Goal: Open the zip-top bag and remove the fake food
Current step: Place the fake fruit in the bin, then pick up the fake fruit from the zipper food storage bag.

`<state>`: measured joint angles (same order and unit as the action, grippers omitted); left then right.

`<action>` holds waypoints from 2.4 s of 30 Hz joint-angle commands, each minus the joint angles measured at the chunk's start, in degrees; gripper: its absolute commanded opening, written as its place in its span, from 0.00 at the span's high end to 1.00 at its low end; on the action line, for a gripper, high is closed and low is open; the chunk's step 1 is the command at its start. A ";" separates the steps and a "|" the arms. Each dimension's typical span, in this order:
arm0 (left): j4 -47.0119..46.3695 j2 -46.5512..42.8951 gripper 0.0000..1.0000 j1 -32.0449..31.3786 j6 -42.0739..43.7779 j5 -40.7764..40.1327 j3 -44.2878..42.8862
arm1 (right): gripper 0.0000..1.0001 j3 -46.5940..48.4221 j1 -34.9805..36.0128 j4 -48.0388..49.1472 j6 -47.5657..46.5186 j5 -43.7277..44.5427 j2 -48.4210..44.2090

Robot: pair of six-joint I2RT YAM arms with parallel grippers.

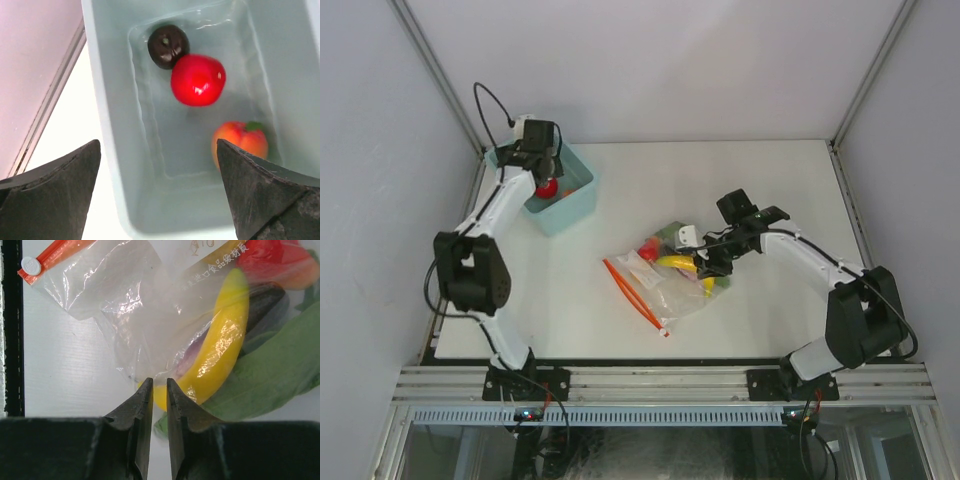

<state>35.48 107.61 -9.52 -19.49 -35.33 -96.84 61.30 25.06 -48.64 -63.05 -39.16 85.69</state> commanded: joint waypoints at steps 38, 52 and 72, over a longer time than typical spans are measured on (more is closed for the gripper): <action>-55.72 -67.57 0.05 -11.03 -12.01 57.20 68.36 | 0.55 8.31 -1.78 0.79 8.64 -16.82 -16.73; -64.14 -65.36 0.28 -24.11 -10.25 44.93 78.18 | 0.53 3.27 -5.21 3.36 8.61 -20.58 -14.90; -47.73 -61.10 0.69 -27.13 -16.37 34.48 81.73 | 0.50 -3.38 -5.91 10.63 10.08 -21.45 -12.86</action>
<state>-12.29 45.76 -36.36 -35.57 0.80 -14.57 58.70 20.62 -41.63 -53.82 -58.28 74.72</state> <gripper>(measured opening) 0.352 0.495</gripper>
